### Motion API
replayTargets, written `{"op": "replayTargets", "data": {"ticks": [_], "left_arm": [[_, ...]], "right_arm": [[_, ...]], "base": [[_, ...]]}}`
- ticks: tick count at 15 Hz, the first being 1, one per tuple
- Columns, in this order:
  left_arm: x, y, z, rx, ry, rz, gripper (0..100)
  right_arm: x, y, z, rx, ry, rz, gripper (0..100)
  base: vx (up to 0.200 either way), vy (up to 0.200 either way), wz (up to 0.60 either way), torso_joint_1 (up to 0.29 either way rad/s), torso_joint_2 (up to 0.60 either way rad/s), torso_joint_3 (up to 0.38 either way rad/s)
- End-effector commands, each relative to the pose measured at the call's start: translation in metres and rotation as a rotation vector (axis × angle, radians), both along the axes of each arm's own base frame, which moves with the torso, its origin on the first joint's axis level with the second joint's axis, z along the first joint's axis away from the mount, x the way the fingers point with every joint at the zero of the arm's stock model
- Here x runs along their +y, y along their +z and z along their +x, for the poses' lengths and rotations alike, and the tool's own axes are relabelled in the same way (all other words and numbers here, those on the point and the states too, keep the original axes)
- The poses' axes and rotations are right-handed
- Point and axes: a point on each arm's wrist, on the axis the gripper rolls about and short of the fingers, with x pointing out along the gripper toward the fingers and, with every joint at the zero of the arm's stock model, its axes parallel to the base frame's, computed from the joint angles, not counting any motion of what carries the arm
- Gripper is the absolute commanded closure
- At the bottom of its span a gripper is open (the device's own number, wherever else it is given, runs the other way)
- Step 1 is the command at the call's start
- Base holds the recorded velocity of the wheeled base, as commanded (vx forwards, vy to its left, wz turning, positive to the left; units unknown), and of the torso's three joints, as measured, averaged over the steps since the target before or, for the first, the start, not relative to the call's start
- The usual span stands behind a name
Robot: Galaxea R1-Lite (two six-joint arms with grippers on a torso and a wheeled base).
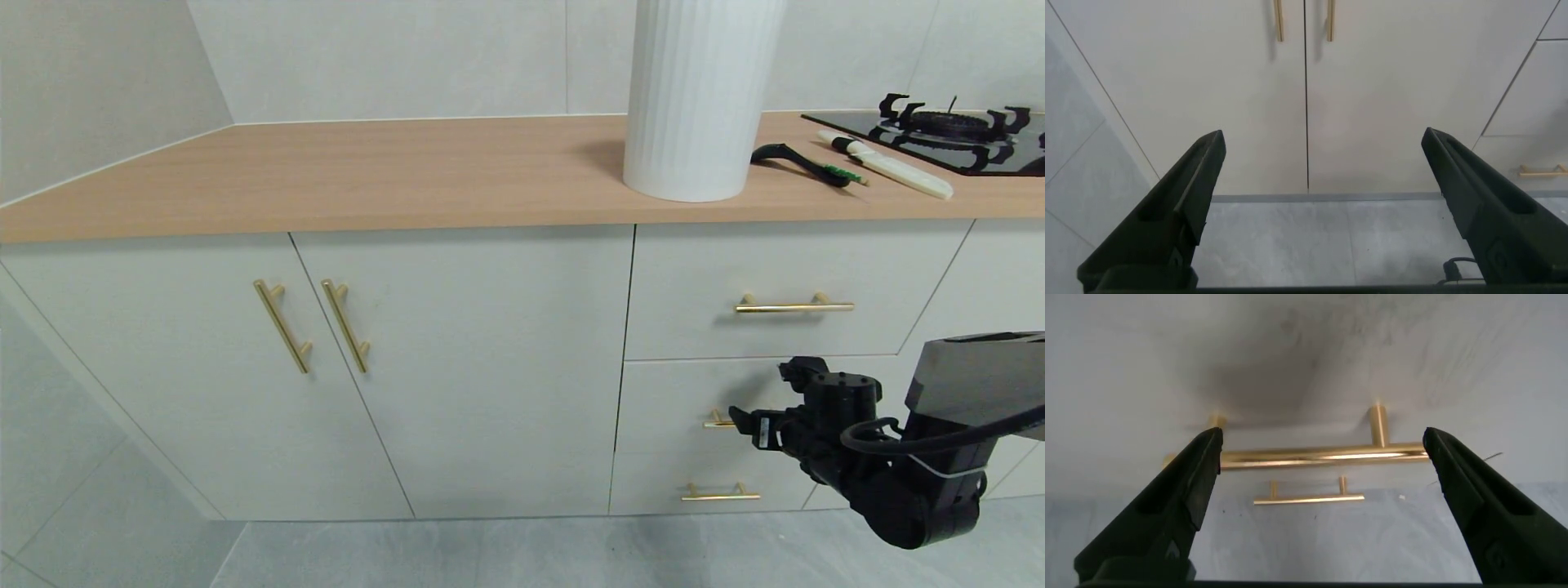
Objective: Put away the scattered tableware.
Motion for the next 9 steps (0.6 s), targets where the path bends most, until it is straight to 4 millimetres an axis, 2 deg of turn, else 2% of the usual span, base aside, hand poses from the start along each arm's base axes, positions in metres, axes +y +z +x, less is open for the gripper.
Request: {"op": "replayTargets", "data": {"ticks": [1,9], "left_arm": [[0.000,0.000,0.000,0.001,0.000,0.000,0],[0.000,0.000,0.000,0.001,0.000,0.000,0]], "right_arm": [[-0.001,-0.007,0.004,0.008,-0.011,-0.002,0],[-0.006,-0.023,0.008,0.040,-0.027,-0.009,0]], "base": [[0.000,0.000,0.00,0.000,0.00,0.000],[0.000,0.000,0.00,0.000,0.00,0.000]]}}
